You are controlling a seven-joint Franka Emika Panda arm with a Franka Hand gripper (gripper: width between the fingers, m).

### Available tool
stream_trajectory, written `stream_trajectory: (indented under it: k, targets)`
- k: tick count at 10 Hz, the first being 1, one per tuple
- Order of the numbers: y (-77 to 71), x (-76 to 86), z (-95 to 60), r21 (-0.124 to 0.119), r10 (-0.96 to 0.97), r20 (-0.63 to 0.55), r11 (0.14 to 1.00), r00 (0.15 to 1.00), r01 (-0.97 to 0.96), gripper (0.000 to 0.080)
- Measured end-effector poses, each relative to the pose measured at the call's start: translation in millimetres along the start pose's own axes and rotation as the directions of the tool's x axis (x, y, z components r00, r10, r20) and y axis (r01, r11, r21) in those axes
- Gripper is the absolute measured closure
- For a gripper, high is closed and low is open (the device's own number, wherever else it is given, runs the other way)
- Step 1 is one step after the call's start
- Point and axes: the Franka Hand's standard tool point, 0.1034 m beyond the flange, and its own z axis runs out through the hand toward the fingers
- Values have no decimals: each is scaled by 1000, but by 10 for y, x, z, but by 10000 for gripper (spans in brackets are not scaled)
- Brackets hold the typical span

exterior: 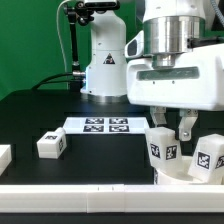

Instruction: Assemble stool

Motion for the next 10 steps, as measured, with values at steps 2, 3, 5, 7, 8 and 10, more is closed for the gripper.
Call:
stream_trajectory:
  k: [2, 3, 5, 7, 8, 10]
  targets:
    - [-4, 4, -1, 5, 108, 6, 994, 994, -108, 453]
    - [-6, 4, -2, 8, 174, 12, 985, 985, -174, 453]
    - [-10, 3, -5, 10, 293, 22, 956, 956, -293, 453]
    - [-8, 4, -6, 9, 395, 29, 919, 918, -395, 453]
    - [-4, 0, -4, 6, 493, 37, 870, 869, -494, 453]
    - [30, 9, -5, 0, 658, 64, 752, 751, -659, 453]
